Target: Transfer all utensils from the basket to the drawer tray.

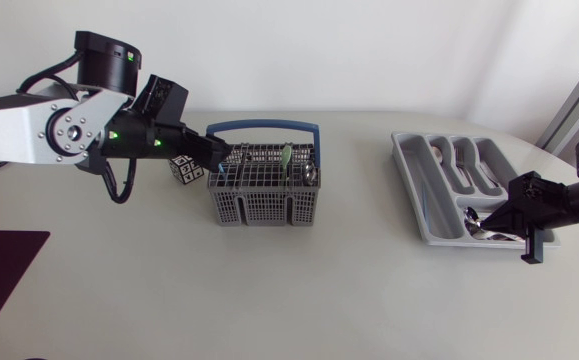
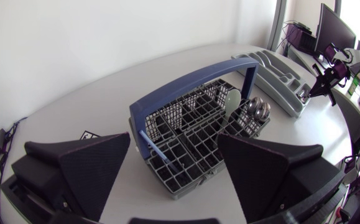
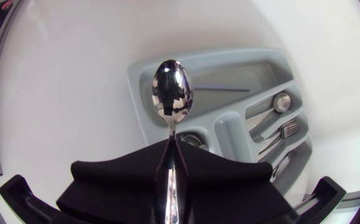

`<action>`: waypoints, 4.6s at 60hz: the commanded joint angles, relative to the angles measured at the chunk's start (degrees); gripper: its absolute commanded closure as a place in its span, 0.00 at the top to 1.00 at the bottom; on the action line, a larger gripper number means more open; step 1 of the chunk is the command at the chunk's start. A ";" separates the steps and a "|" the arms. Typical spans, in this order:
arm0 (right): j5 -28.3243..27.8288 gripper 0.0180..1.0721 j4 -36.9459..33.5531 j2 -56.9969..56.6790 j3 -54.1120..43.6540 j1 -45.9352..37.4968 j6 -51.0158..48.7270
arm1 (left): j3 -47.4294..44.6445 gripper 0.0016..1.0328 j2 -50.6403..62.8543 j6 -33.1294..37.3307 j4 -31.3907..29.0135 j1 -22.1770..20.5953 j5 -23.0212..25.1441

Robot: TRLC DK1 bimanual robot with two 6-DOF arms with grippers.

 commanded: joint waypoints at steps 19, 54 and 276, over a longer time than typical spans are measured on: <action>4.61 0.10 6.75 9.31 4.08 -6.25 -11.30 | -3.49 0.96 2.17 -4.97 4.08 -1.05 -2.68; 2.85 0.95 9.13 -0.44 -1.81 -2.73 3.46 | -4.72 0.64 5.86 -14.11 7.69 -2.80 -5.23; -10.77 0.89 8.60 -17.41 7.33 48.51 76.94 | 16.90 0.05 3.32 -27.99 -0.31 -8.96 18.15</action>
